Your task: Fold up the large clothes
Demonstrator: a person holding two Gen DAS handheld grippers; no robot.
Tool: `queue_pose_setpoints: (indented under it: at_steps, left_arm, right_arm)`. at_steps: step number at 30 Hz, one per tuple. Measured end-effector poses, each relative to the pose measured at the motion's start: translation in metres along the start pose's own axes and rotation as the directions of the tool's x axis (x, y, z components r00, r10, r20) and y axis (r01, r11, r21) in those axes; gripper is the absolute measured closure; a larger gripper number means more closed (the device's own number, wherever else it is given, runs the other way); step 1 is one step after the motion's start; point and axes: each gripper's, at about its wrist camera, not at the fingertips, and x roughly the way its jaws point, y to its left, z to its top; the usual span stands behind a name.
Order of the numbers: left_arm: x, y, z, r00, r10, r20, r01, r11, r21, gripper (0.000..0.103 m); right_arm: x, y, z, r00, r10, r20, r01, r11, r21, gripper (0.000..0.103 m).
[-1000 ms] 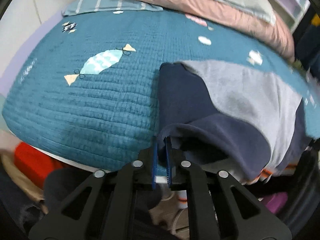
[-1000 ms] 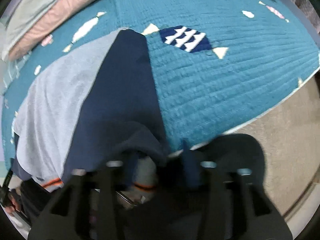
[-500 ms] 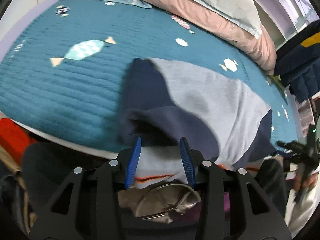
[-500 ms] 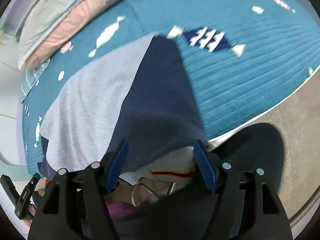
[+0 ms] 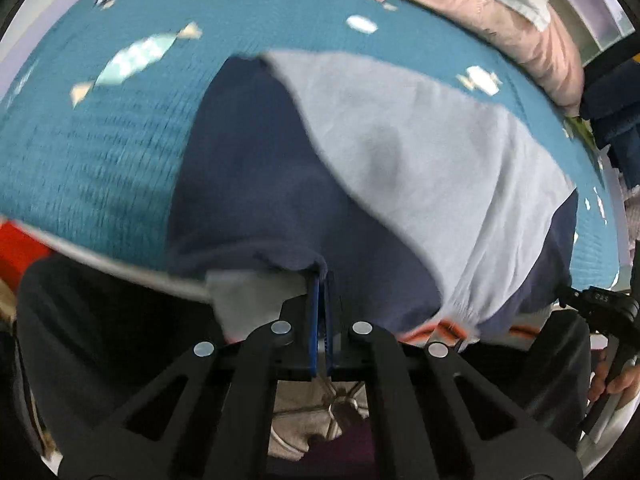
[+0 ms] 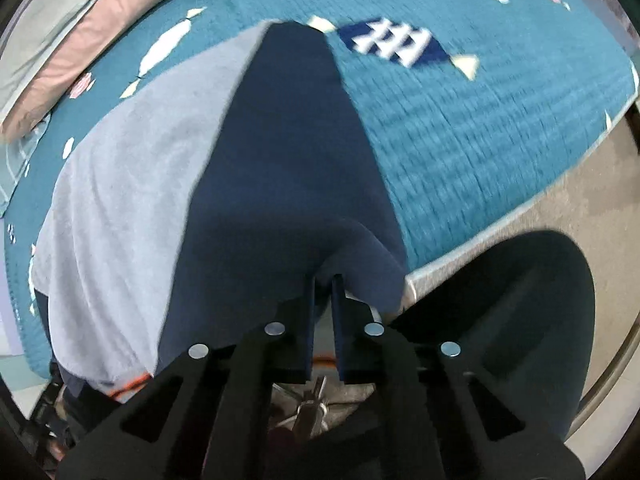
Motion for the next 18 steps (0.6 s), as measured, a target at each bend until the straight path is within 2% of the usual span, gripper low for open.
queue_pose_setpoints:
  at_steps: [3,5,7,9,11,13,15,16,18]
  left_arm:
    - [0.003,0.015,-0.010,1.000,-0.015,-0.015,0.015,0.999,-0.038,0.102]
    - [-0.002,0.020,-0.010,0.997,-0.075,-0.008,0.074,0.995,-0.068,0.102]
    - [-0.008,0.020,-0.006,0.997,-0.082,0.003,0.082,0.994,-0.068,0.101]
    - [-0.012,0.018,-0.004,0.996,-0.094,0.002,0.094,0.994,-0.060,0.101]
    - [-0.014,0.017,-0.003,0.992,-0.123,-0.010,0.121,0.990,-0.075,0.101]
    - [-0.016,0.020,-0.006,0.993,-0.121,-0.008,0.120,0.990,-0.078,0.102]
    - [-0.017,0.024,-0.010,0.994,-0.112,-0.013,0.111,0.991,-0.079,0.102]
    - [-0.016,0.026,-0.012,0.993,-0.113,-0.020,0.111,0.990,-0.088,0.102]
    - [-0.015,0.027,-0.015,0.994,-0.109,-0.026,0.107,0.990,-0.090,0.102]
  right_arm:
    - [-0.002,-0.016,-0.009,0.994,0.103,-0.041,-0.099,0.992,0.077,0.095]
    - [-0.004,-0.020,-0.013,0.979,0.196,-0.064,-0.186,0.973,0.135,0.087]
    - [-0.004,-0.017,-0.011,0.967,0.246,-0.069,-0.232,0.959,0.163,0.081]
    - [0.000,-0.007,-0.008,0.974,0.213,-0.078,-0.200,0.969,0.141,0.065]
    - [0.010,0.005,-0.005,0.974,0.208,-0.089,-0.195,0.971,0.135,0.058]
    - [0.024,0.014,-0.003,0.972,0.204,-0.119,-0.187,0.973,0.138,0.053]
    - [0.033,0.020,-0.002,0.976,0.190,-0.108,-0.173,0.974,0.149,0.054]
    - [0.033,0.021,-0.002,0.978,0.187,-0.088,-0.174,0.975,0.141,0.060]
    - [0.028,0.026,-0.004,0.987,0.147,-0.066,-0.139,0.984,0.111,0.081]
